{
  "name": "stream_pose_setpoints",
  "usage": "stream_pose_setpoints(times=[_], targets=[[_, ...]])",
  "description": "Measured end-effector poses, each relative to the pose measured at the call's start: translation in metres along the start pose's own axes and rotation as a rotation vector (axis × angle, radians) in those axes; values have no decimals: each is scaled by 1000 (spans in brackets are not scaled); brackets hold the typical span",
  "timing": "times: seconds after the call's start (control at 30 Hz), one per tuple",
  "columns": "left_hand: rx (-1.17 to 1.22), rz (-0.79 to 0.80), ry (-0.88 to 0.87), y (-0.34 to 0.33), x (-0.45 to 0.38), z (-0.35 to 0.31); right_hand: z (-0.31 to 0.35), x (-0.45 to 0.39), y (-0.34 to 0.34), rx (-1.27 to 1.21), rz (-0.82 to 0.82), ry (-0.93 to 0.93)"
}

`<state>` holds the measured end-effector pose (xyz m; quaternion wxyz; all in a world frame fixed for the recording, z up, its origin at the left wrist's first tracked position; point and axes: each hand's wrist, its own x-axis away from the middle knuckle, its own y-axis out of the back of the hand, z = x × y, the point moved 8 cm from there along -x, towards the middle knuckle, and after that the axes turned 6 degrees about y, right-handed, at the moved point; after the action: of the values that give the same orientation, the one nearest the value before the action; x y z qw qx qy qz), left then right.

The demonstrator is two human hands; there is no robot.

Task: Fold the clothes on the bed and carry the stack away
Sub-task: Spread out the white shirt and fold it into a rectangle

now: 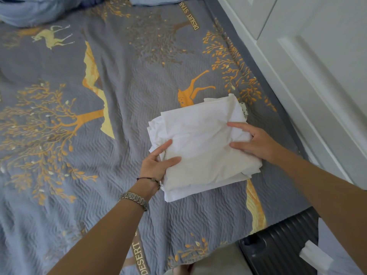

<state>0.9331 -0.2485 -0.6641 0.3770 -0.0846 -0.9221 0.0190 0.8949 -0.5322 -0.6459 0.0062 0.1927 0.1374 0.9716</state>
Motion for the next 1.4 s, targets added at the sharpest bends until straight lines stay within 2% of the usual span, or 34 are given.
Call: stream_pose_setpoints(times=[0.17,0.4,0.6,0.83,1.13,1.27,1.4], targets=[[-34,-4,-97,0,-5,-7,-7,-5,1,10,-19,-16],[-74,20,-40,2,-17,-6,-4,-5,-6,-1,33,-19],[-120,49,-44,4,-18,-12,9,3,-7,127,-61,72],[-175,123,-77,5,-3,-34,32,28,-8,144,-138,75],[-355,283,-212,6,62,-104,115,113,-3,157,-317,59],[-420,360,-295,11,114,-142,165,173,-16,130,-391,57],[-582,437,-385,20,177,-173,209,240,-35,110,-471,42]])
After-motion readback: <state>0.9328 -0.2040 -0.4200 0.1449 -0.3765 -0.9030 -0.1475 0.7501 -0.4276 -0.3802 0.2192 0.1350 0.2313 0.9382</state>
